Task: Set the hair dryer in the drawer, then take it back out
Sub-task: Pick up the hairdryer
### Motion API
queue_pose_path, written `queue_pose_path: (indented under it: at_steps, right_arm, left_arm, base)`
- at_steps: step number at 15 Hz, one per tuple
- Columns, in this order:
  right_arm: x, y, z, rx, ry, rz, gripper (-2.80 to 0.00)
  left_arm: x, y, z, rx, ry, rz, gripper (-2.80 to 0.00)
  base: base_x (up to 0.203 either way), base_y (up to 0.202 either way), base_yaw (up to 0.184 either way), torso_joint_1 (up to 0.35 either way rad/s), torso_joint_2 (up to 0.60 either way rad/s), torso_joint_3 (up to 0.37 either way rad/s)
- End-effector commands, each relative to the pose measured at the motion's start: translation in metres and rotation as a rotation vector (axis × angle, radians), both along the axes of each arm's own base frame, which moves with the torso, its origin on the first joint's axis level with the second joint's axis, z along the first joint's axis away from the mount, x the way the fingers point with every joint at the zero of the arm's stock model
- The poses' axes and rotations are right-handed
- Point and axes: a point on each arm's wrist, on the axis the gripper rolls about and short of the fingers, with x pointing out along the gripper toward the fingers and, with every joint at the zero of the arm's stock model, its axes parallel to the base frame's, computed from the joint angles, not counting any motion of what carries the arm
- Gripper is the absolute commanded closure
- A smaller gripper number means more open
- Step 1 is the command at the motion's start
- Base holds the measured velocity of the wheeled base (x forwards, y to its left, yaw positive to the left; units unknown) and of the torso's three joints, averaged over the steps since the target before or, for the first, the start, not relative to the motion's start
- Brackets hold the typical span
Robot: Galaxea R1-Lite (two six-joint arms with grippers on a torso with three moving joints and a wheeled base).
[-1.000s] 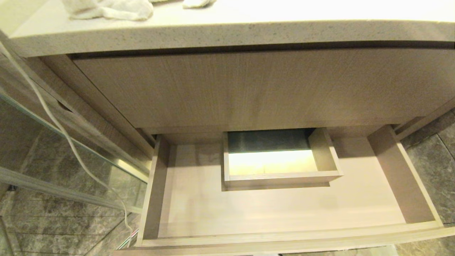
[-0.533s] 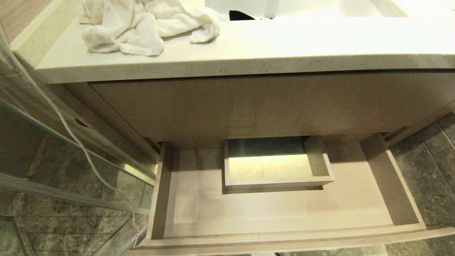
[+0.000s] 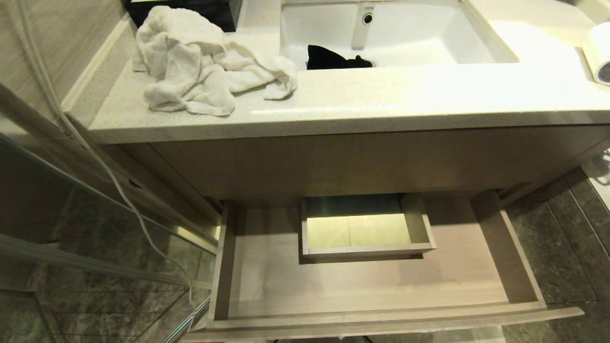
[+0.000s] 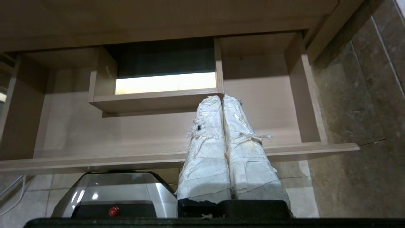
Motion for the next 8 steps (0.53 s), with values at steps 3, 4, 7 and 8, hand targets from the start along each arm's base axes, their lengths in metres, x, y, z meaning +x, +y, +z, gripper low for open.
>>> queue_pose_path:
  at_steps: [3,4,7,8]
  right_arm:
    - [0.0001,0.0000,-0.0004,0.000,0.002,0.001,0.00]
    - [0.0000,0.0000,-0.0005,0.000,0.000,0.001,0.00]
    - [0.0001,0.0000,-0.0004,0.000,0.002,-0.001,0.00]
    - [0.0001,0.0000,-0.0004,0.000,0.002,-0.001,0.00]
  left_arm:
    - [0.0000,0.0000,-0.0001,0.000,0.000,0.000,0.00]
    - [0.0000,0.0000,0.0000,0.000,0.000,0.000,0.00]
    - [0.0001,0.0000,-0.0004,0.000,0.001,0.000,0.00]
    - [0.0000,0.0000,0.0000,0.000,0.000,0.000,0.00]
  base:
    - [0.000,0.000,0.000,0.311,-0.59,-0.286]
    - [0.000,0.000,0.000,0.307,-0.60,-0.286]
    - [0.000,0.000,0.000,0.227,-0.43,-0.211]
    - [0.000,0.000,0.000,0.198,-0.37,-0.183]
